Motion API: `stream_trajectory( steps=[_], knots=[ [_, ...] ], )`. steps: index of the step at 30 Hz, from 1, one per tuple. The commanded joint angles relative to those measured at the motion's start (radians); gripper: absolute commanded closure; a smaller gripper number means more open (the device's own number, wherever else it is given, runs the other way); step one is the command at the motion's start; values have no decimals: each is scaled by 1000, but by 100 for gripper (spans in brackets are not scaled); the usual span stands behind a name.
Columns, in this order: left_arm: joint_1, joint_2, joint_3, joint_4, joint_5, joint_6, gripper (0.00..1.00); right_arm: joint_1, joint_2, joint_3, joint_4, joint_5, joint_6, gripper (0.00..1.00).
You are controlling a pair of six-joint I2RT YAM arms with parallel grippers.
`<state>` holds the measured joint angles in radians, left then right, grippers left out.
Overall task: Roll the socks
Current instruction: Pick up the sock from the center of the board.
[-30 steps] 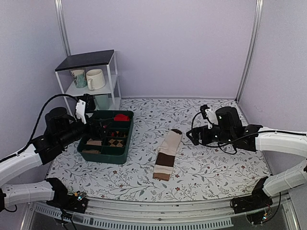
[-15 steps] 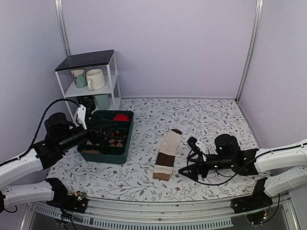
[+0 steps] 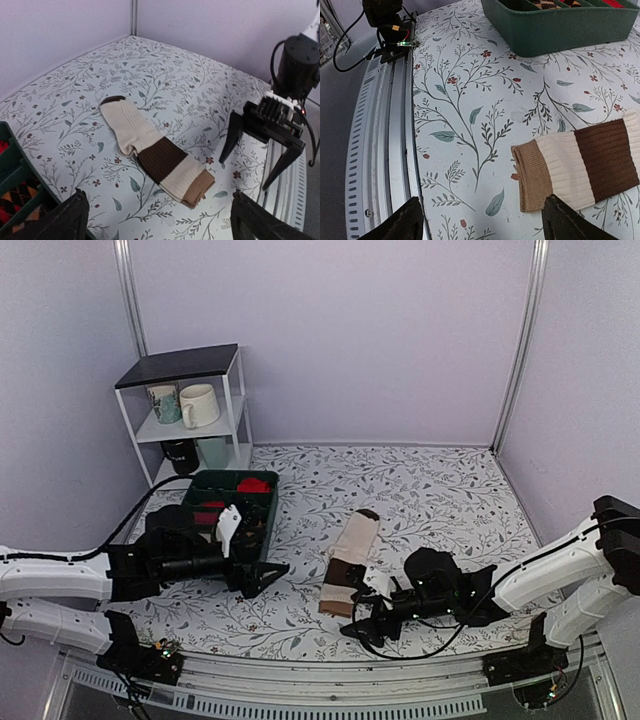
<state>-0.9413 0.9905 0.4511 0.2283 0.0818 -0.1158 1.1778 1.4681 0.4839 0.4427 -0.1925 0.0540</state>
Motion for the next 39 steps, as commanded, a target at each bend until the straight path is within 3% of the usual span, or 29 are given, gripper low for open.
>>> stream_trajectory(
  steps=[1,8,17,22,30,37,39],
  knots=[
    [-80,37,-27,32,-69,34,1,7,67,48,78,58,-83,21],
    [-118,45,-53,51,-91,29,0,7,185,107,100,34,-143,46],
    [-119,65,-48,45,-99,34,1,7,146,48,137,43,-98,52],
    [-121,97,-41,54,-92,33,1,7,180,65,130,2,-103,73],
    [-120,135,-16,46,-77,39,1,9,218,38,140,37,-96,70],
    [-122,158,-8,57,-72,41,0,8,229,-1,168,117,-98,53],
    [-122,170,3,52,-65,42,0,8,234,-2,164,128,-107,52]
  ],
)
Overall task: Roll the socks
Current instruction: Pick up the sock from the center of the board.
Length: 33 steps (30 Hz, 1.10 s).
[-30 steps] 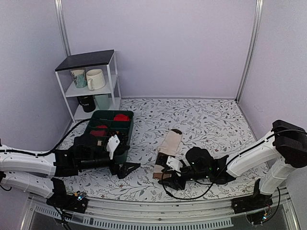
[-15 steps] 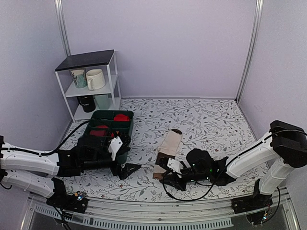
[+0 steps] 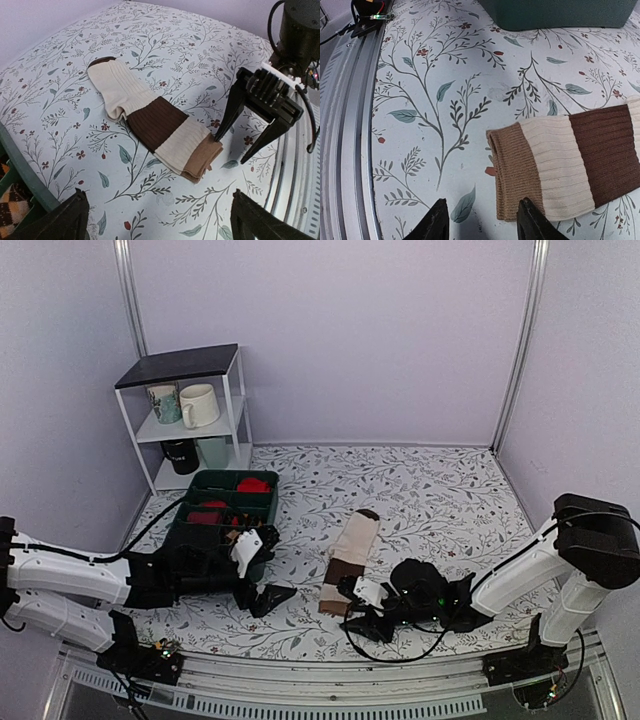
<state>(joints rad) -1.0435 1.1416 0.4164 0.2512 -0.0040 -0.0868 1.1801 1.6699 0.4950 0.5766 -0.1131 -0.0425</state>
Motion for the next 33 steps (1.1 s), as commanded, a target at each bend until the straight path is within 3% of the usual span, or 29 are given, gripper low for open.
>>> stream_trajectory(
  steps=[1,11,26,33],
  knots=[
    [-21,26,43,27,22,14,0,6,34,-13,30,53,-13,52],
    [-23,63,68,15,30,22,0,8,-90,-32,32,81,-27,54],
    [-28,103,76,14,46,31,1,8,114,1,143,94,-5,57],
    [-31,92,66,6,42,31,0,49,108,-51,112,176,97,62]
  ],
)
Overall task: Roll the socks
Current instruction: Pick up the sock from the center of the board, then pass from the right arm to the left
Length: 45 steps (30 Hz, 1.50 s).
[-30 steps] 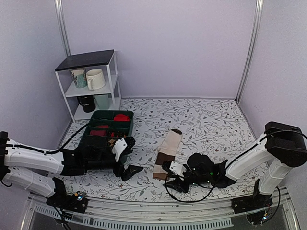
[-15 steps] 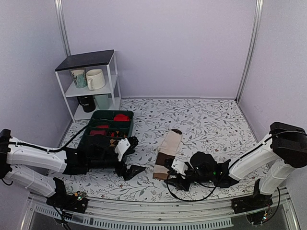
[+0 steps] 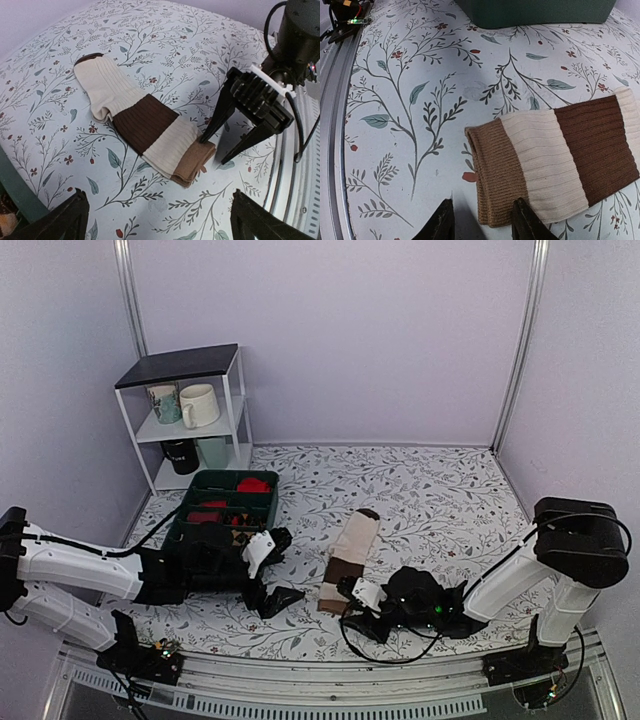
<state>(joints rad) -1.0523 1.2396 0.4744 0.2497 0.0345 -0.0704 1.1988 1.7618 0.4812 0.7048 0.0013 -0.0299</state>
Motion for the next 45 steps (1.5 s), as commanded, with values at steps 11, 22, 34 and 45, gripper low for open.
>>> stream_trajectory(
  steps=[11,22,34,45],
  knots=[
    [-27,-11,4,14,8,19,1,76,47,-26,-141,131,212,100],
    [-61,-109,-169,295,210,202,3,-31,-76,2,-340,-213,346,100],
    [-73,111,-72,281,329,252,13,-233,69,57,-418,-585,522,100],
    [-97,325,88,176,317,350,16,-264,73,90,-533,-607,563,100]
  ],
)
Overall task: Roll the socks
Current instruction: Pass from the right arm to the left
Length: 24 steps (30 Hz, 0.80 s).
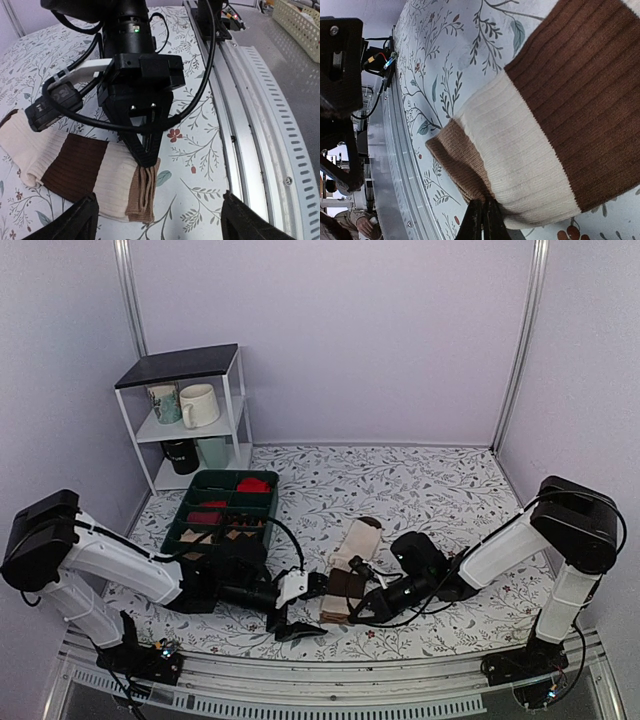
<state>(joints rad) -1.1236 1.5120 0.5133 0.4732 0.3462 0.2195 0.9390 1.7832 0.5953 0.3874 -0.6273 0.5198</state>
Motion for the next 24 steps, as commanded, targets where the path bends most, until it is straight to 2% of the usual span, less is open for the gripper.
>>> stream_trajectory(
  steps=[1,8,14,20,24],
  knots=[
    [-27,69,58,-56,8,66,17,-4,49,-25,-221,24,8,100],
    [-27,179,81,-65,-8,92,23,-5,33,-26,-241,37,-8,100],
    [-27,178,15,120,-107,88,24,-3,33,-30,-242,34,-14,100],
    [-29,206,14,155,-73,98,37,-3,27,-31,-248,36,-17,100],
    [-35,226,13,177,-41,97,39,-4,25,-33,-251,36,-20,100]
  ],
)
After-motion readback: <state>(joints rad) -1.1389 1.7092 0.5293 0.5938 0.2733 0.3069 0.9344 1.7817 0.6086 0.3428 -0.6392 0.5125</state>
